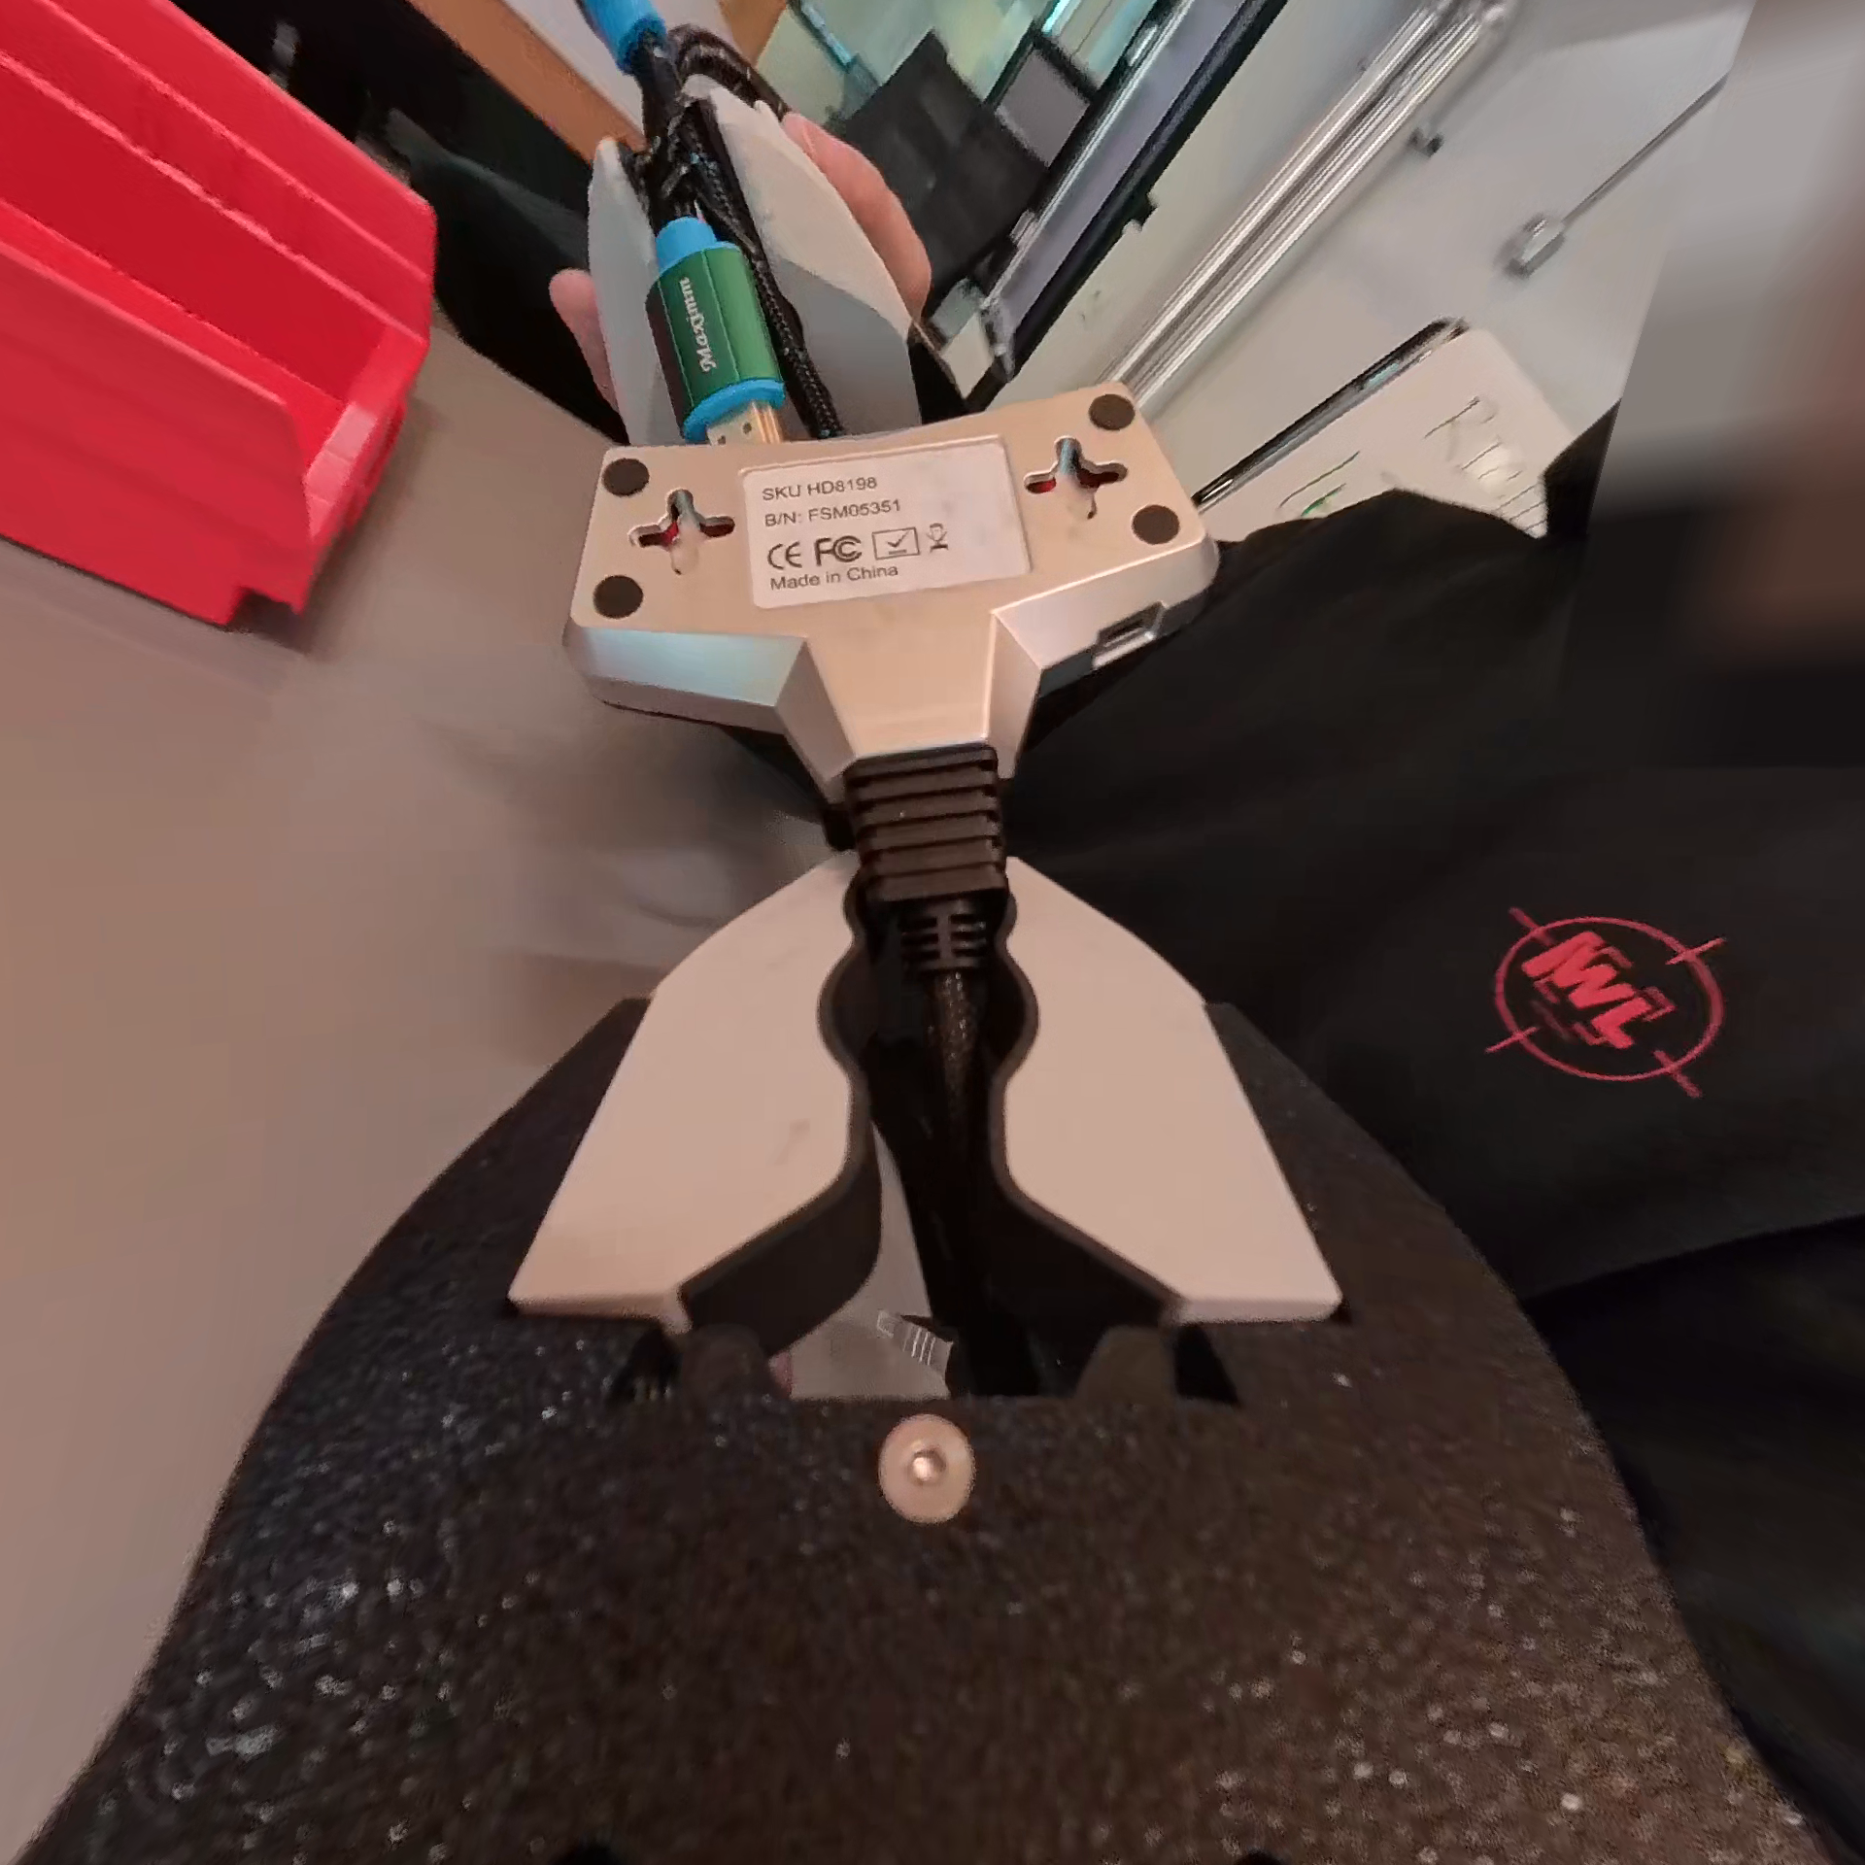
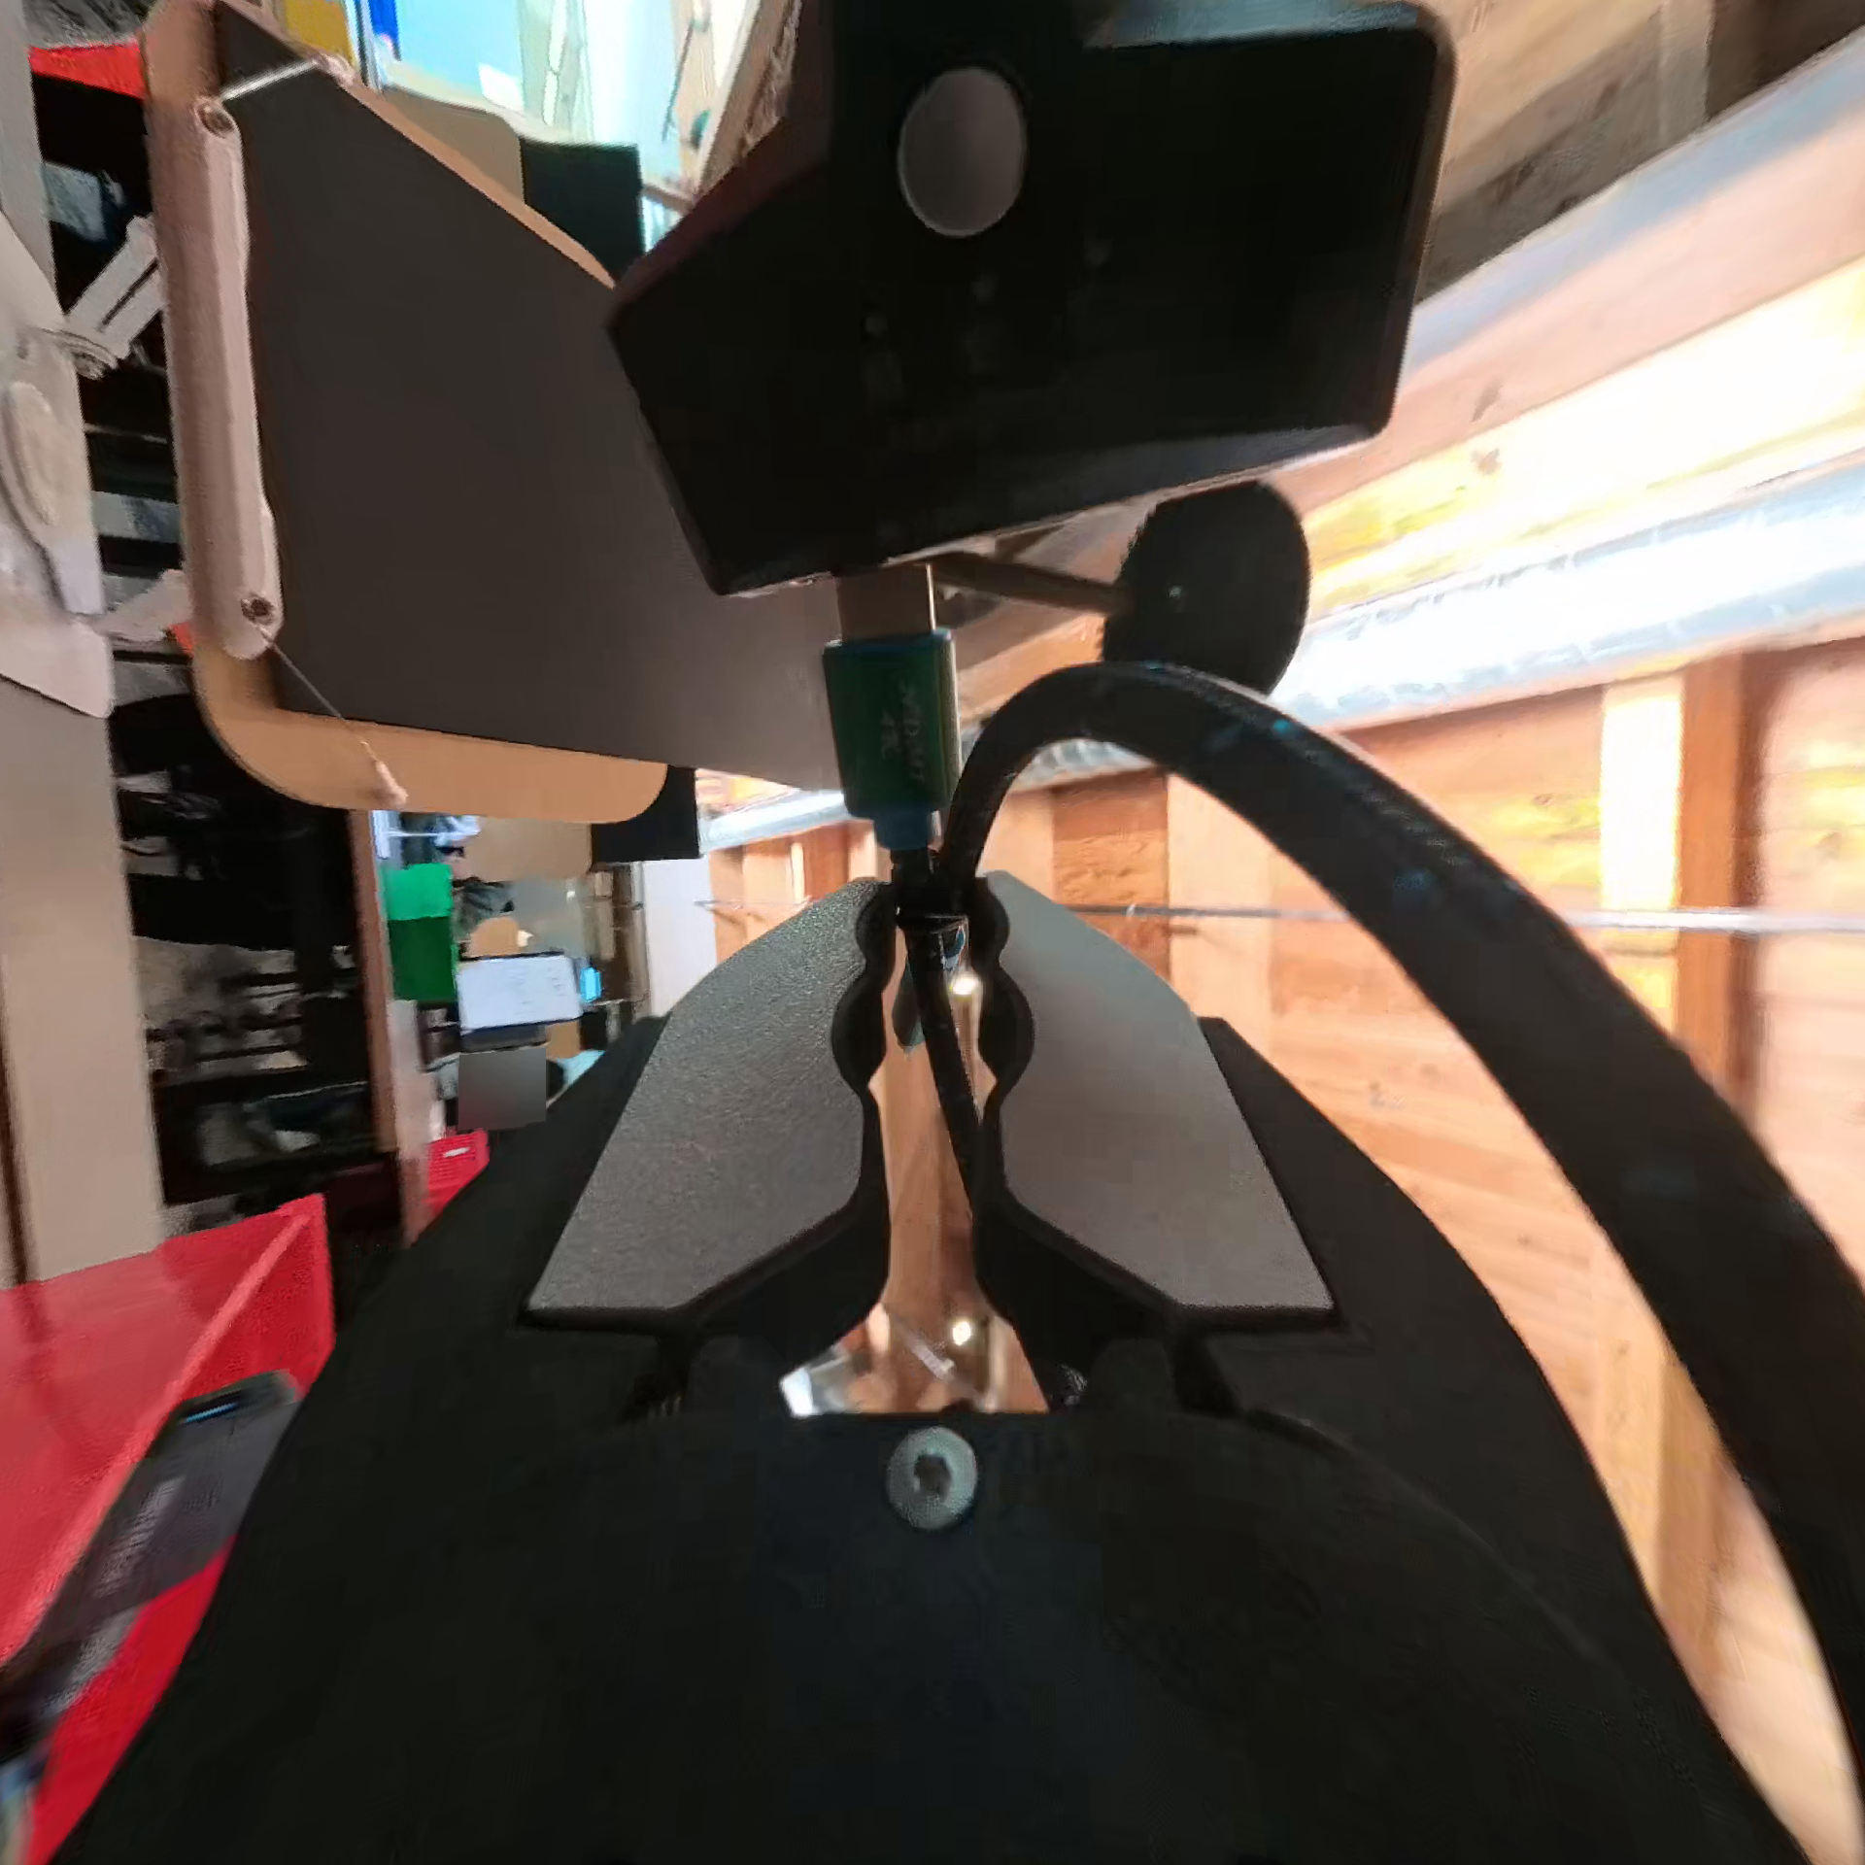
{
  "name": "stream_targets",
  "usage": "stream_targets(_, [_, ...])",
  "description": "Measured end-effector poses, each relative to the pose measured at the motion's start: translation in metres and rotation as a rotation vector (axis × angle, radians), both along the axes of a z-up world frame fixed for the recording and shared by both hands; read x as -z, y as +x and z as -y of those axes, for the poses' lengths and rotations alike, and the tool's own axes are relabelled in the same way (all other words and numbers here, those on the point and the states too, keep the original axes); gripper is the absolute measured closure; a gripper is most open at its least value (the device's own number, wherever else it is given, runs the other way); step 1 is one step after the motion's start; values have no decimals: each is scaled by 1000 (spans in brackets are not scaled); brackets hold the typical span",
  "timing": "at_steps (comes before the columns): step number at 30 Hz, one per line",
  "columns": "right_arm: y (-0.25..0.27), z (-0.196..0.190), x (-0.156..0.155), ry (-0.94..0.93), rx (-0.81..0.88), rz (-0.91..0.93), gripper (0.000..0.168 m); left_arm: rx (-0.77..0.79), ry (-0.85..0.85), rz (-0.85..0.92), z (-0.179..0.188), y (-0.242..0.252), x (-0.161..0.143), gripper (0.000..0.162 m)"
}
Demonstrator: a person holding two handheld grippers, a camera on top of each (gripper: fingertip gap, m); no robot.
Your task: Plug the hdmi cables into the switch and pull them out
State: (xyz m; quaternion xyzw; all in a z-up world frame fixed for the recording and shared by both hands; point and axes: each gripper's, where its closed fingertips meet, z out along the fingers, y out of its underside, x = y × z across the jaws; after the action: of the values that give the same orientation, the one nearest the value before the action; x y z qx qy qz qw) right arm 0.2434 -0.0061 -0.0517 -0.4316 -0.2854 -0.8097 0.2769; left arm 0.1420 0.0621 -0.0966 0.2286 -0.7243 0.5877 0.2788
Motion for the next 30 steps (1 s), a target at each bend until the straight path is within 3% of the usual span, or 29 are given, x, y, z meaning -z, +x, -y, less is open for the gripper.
stream_targets(10, [-13, -11, -43, -184, -31, 283, 155, 68, -297, -108, 0, -9, -27, 145])
stream_targets(24, [-23, -25, -55, -175, -48, 296, 155, 10, -382, 12, -14, -14, -37, 145])
stream_targets(30, [-20, -29, -56, -183, -41, 281, 155, 16, -327, 1, -12, -15, -32, 145])
